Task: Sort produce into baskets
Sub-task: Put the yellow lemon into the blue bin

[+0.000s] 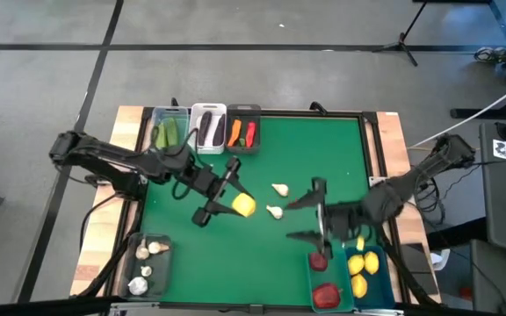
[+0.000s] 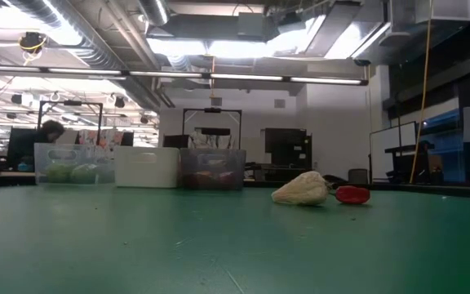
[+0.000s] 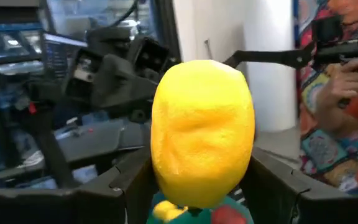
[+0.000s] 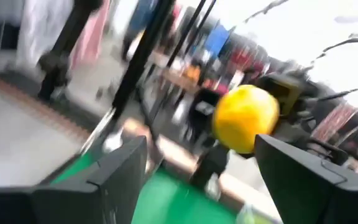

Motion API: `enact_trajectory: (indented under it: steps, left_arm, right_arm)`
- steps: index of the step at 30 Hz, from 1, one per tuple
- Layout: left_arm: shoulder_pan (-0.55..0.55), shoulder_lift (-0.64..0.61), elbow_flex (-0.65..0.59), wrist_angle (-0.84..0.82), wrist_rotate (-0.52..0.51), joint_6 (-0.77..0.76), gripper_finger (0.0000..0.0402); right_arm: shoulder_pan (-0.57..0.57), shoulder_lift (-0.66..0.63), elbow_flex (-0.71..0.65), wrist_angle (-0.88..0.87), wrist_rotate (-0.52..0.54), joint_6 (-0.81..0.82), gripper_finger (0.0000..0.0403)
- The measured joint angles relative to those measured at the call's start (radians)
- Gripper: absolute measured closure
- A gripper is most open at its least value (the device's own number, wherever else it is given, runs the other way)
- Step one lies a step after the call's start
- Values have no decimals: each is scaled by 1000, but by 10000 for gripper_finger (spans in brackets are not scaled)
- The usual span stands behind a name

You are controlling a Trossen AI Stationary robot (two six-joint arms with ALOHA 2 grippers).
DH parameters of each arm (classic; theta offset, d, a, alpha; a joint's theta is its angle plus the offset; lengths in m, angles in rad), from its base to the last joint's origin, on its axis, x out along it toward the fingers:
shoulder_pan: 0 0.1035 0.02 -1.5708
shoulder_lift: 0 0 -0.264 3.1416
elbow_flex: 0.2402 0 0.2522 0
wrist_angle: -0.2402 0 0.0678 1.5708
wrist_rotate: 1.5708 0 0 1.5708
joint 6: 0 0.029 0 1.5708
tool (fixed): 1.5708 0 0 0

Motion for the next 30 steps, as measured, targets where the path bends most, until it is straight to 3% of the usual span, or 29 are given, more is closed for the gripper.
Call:
enact_trajectory:
  steps: [2, 6, 9, 14, 19, 23, 30]
  left_arm:
    - [0, -41, 0, -90, -33, 31, 196]
    - [4, -69, 0, -216, -105, 97, 196]
    - [29, -66, -20, -192, -125, 116, 196]
    - [96, -62, -187, 84, -128, 70, 196]
    - [145, -61, -341, 393, -136, 1, 196]
    - [140, -42, -363, 473, -141, -8, 196]
    - [128, -12, -363, 460, -158, -20, 196]
  right_arm:
    - [-55, -49, -109, 154, -46, -13, 107]
    - [-164, -105, -292, 431, -29, 12, 107]
    - [-224, -89, -350, 503, -107, 52, 107]
    - [-266, -18, -350, 558, -225, 61, 107]
    - [-304, 33, -350, 638, -267, 63, 107]
    - [-350, 89, -338, 710, -313, 101, 107]
    - [-378, 191, -224, 702, -332, 118, 107]
